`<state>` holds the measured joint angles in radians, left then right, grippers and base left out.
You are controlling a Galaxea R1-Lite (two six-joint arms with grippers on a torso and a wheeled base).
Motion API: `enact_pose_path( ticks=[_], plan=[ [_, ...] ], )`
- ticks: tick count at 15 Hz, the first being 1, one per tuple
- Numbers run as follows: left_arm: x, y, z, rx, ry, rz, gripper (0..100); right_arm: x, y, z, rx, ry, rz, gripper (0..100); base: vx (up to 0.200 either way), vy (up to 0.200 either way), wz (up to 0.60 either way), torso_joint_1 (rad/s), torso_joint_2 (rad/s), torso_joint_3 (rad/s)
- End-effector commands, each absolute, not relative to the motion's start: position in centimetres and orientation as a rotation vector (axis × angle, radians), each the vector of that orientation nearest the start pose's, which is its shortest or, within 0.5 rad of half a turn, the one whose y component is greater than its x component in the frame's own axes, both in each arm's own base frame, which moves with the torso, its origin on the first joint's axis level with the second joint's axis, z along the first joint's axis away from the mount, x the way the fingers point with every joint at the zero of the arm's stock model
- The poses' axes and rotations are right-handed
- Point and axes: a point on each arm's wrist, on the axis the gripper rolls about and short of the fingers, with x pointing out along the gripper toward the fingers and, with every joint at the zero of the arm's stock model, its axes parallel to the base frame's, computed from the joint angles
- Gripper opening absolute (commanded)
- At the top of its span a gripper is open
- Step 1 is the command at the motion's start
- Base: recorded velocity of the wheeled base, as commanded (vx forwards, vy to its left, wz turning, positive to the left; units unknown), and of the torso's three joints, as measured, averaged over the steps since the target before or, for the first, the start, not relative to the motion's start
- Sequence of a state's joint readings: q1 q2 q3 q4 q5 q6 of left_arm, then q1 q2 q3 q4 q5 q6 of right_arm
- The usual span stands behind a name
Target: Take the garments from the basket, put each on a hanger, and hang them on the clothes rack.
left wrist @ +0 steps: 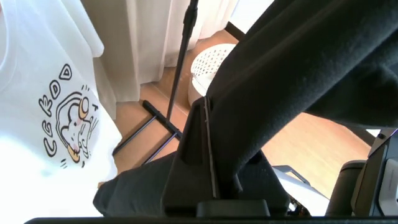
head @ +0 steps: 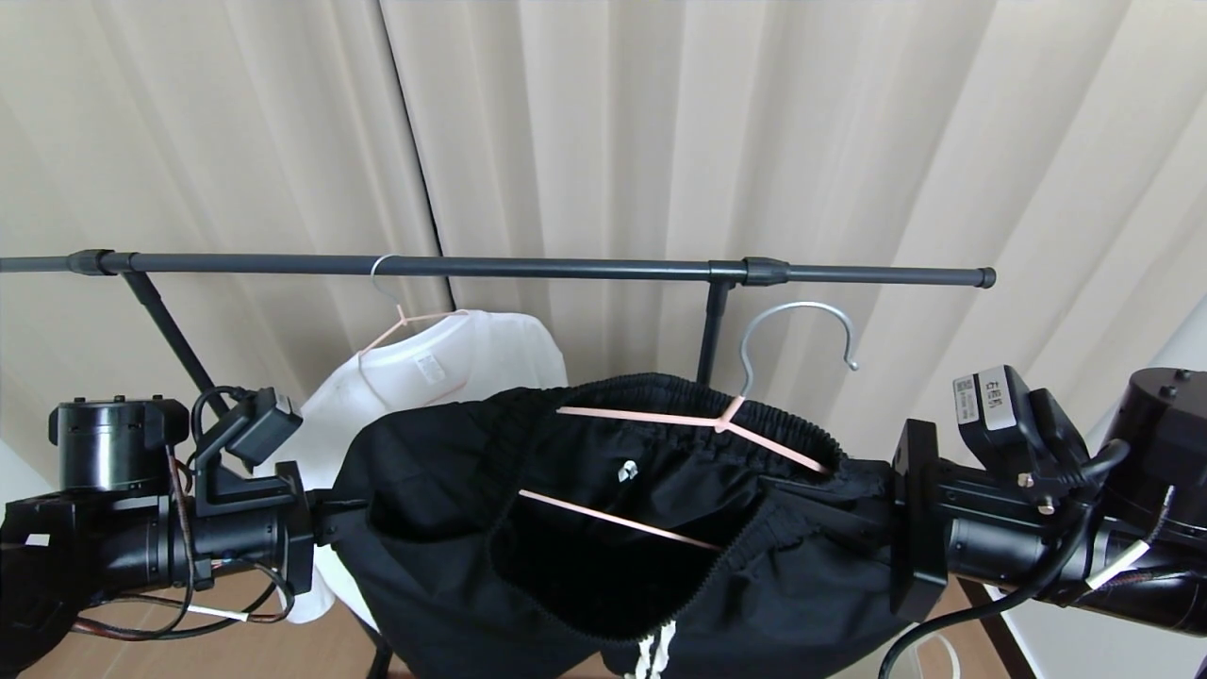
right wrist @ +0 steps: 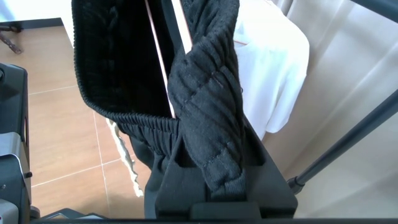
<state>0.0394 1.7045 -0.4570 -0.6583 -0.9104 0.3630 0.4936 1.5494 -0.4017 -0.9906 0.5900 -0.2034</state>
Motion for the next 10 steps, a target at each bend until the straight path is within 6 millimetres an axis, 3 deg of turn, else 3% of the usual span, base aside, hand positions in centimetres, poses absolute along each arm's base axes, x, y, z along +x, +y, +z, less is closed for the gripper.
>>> enact_pose_path(
  ticks=[1, 3, 4, 7, 10],
  plan=[
    [24.3, -0.8, 10.5, 0.066, 0.354, -0.925, 0, 19.8, 12.1, 15.6, -0.175, 0.053, 1.095, 0, 0.0, 0.0, 0.0, 0.0, 0.0, 0.0],
    [24.1, -0.9, 10.4, 0.072, 0.339, -0.925, 0, 19.8, 12.1, 15.6, -0.175, 0.053, 1.095, 0, 0.0, 0.0, 0.0, 0.0, 0.0, 0.0],
    [24.0, -0.9, 10.3, 0.075, 0.339, -0.927, 100, 19.8, 12.1, 15.6, -0.175, 0.053, 1.095, 0, 0.0, 0.0, 0.0, 0.0, 0.0, 0.0],
    [23.5, -0.9, 10.6, 0.07, 0.335, -0.923, 100, 19.8, 12.1, 15.6, -0.175, 0.055, 1.095, 0, 0.0, 0.0, 0.0, 0.0, 0.0, 0.0],
    [22.1, -0.4, 12.3, 0.09, 0.272, -0.896, 100, 19.9, 12.1, 15.6, -0.175, 0.06, 1.095, 0, 0.0, 0.0, 0.0, 0.0, 0.0, 0.0]
  ],
)
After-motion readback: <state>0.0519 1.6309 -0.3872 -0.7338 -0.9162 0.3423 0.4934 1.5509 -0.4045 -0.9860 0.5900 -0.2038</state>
